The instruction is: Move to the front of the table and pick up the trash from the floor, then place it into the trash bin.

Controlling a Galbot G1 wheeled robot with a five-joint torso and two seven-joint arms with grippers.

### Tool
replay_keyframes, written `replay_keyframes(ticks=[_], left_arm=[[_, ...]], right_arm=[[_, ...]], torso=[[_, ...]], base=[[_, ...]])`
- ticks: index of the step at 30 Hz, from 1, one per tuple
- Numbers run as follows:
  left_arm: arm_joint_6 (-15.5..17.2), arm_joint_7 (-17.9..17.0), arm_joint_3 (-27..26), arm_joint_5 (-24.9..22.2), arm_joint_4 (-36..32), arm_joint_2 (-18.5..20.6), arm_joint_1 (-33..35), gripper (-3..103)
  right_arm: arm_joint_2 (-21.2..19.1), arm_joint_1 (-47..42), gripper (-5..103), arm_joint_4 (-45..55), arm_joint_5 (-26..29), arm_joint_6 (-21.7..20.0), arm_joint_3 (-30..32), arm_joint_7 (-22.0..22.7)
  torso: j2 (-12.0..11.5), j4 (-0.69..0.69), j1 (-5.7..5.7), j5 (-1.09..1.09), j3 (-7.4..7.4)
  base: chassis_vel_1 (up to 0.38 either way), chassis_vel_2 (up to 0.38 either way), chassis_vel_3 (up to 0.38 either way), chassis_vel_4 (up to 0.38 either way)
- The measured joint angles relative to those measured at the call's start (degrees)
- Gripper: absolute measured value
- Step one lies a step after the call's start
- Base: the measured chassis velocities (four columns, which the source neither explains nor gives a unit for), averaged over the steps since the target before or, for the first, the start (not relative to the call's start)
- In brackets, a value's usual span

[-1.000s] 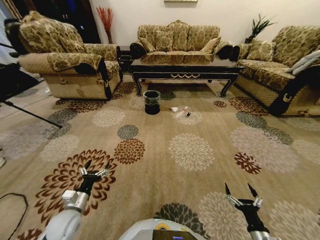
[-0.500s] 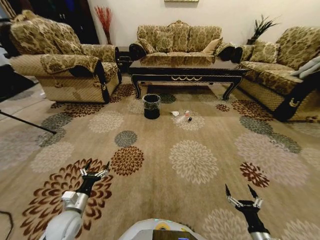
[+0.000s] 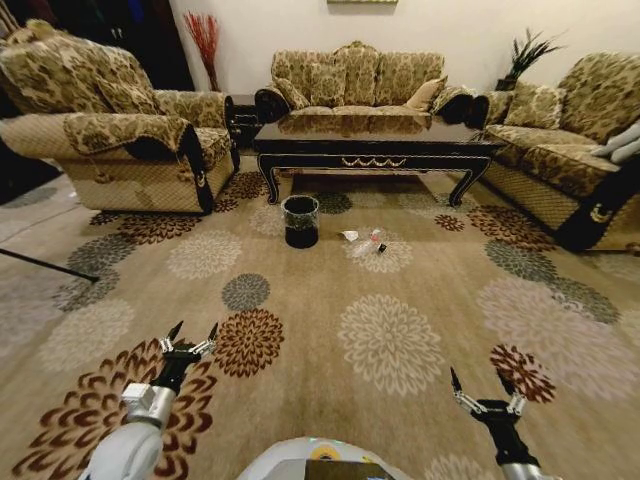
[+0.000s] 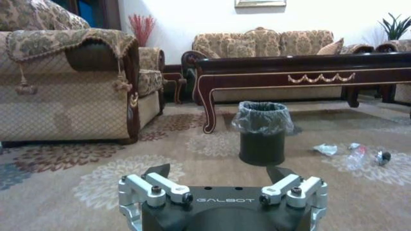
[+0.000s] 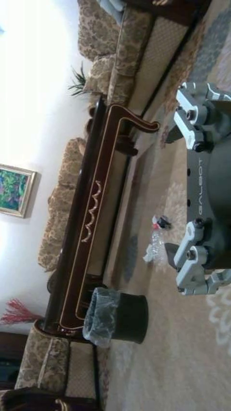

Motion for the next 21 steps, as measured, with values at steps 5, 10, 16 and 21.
replay_keyframes(ticks=[5, 10, 16, 21], left_arm=[[-0.1, 0.1, 0.0, 0.0, 0.0, -0.1, 0.1, 100], [-0.1, 0.1, 0.0, 0.0, -0.2, -0.1, 0.1, 100], [-0.1, 0.3, -0.1, 0.0, -0.3, 0.1, -0.3, 100], [-0.1, 0.3, 0.0, -0.4, -0.4, 0.3, -0.5, 100]], right_arm=[[-0.1, 0.3, 100, 0.1, 0.0, -0.2, -0.1, 0.0], [-0.4, 0.4, 100, 0.2, 0.0, -0.4, -0.2, 0.0], [-0.4, 0.6, 100, 0.4, -0.1, -0.7, -0.3, 0.0], [-0.2, 0.5, 100, 0.6, -0.6, -0.9, -0.4, 0.0]], torso=[[0.0, 0.0, 0.0, -0.02, 0.01], [0.0, 0.01, 0.0, -0.01, 0.01], [0.0, 0.0, 0.0, -0.01, 0.01], [0.0, -0.01, 0.0, -0.01, 0.0]], base=[[-0.186, 0.182, 0.183, -0.196], [-0.158, 0.161, 0.179, -0.156], [-0.136, 0.138, 0.131, -0.149], [-0.15, 0.144, 0.155, -0.16]])
